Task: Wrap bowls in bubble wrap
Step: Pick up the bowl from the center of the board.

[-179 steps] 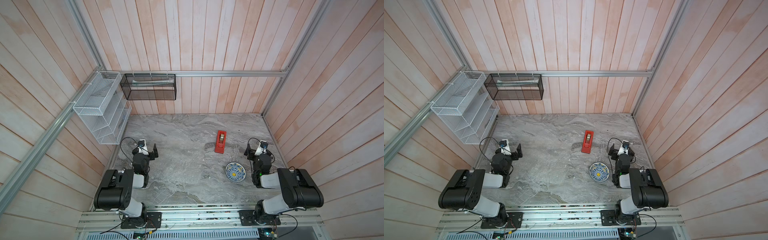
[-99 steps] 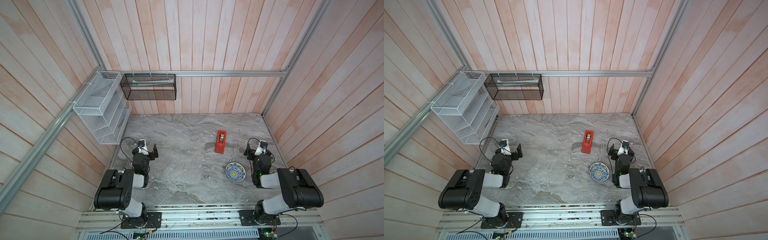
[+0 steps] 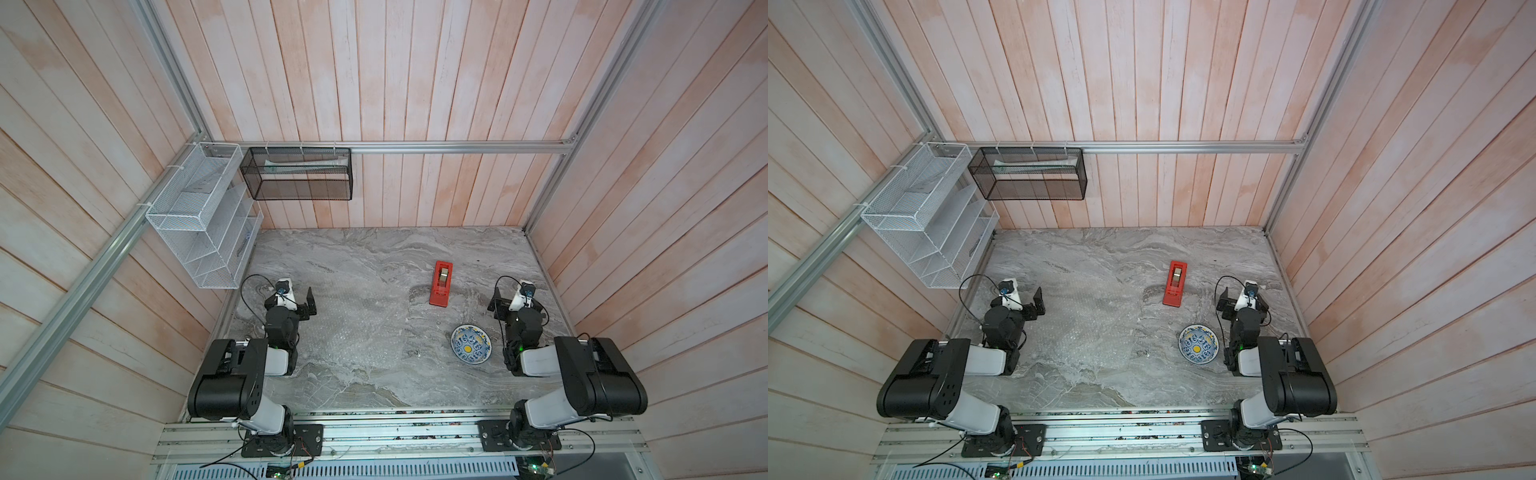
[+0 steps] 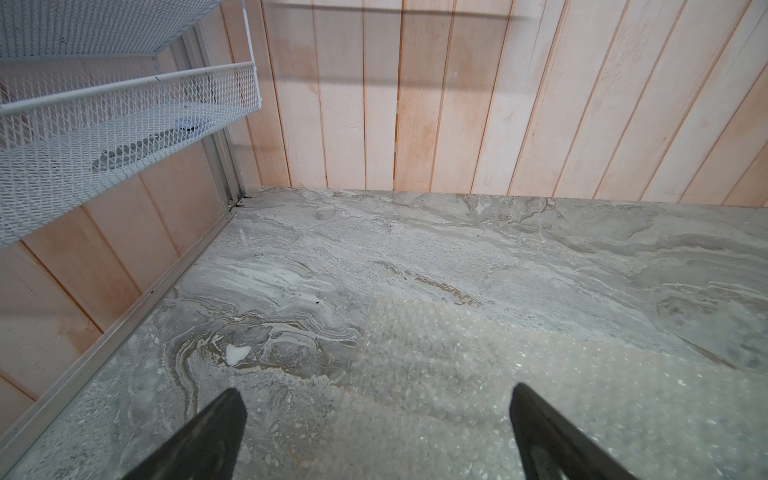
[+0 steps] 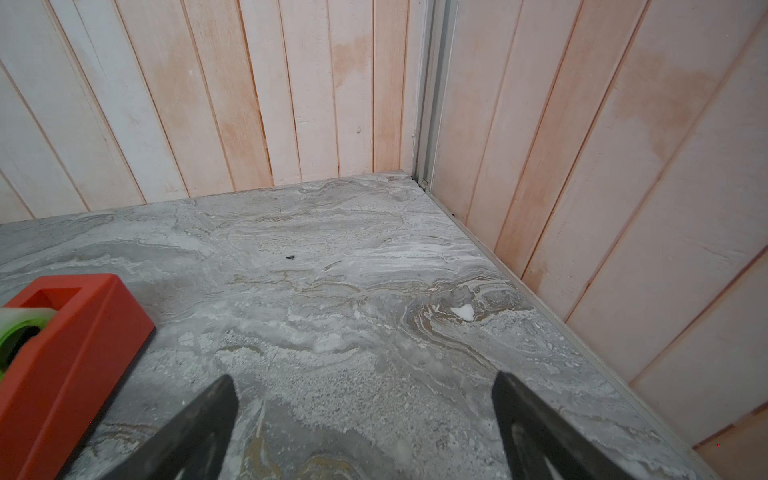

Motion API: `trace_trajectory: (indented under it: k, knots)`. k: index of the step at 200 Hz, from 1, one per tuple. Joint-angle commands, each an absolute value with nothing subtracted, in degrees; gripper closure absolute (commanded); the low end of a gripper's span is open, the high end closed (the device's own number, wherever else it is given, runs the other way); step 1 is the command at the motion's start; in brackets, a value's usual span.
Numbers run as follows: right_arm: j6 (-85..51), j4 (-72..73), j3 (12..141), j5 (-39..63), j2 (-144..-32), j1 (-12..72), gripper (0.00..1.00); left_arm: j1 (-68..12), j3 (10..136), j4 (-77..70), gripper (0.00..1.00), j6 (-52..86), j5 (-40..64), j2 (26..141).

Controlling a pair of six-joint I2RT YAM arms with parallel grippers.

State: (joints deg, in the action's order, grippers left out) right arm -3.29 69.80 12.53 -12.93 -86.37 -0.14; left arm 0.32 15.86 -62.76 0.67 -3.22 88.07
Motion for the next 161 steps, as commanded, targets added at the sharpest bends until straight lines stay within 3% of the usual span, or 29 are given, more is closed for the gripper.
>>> trace_trajectory:
  k: [1,51,69,95,120,161]
  knots:
    - [-2.97,69.83,13.42,-12.64,-86.98,0.00,0.02,0.53,16.72,-63.06,0.00,1.26,-2.37,88.21]
    - [-1.03,70.31,12.93,-9.02,-86.26,0.32,0.02,0.44,16.55,-63.43,0.00,1.10,-2.55,88.15]
    - [-0.68,69.61,13.02,-12.49,-83.51,1.58,0.02,-0.33,17.11,-61.85,0.00,0.04,-2.90,86.92]
    - [-2.29,52.74,18.56,-13.54,-74.97,1.85,0.02,-2.69,19.11,-54.66,0.00,-1.36,-6.77,82.40]
    - [-13.90,32.86,26.35,-14.68,-68.96,1.68,0.02,-5.55,21.51,-45.13,0.00,-1.89,-9.96,76.39]
    - [-26.88,12.32,31.57,-10.60,-60.94,1.79,0.02,-6.29,25.15,-27.46,0.00,9.93,-10.36,65.80]
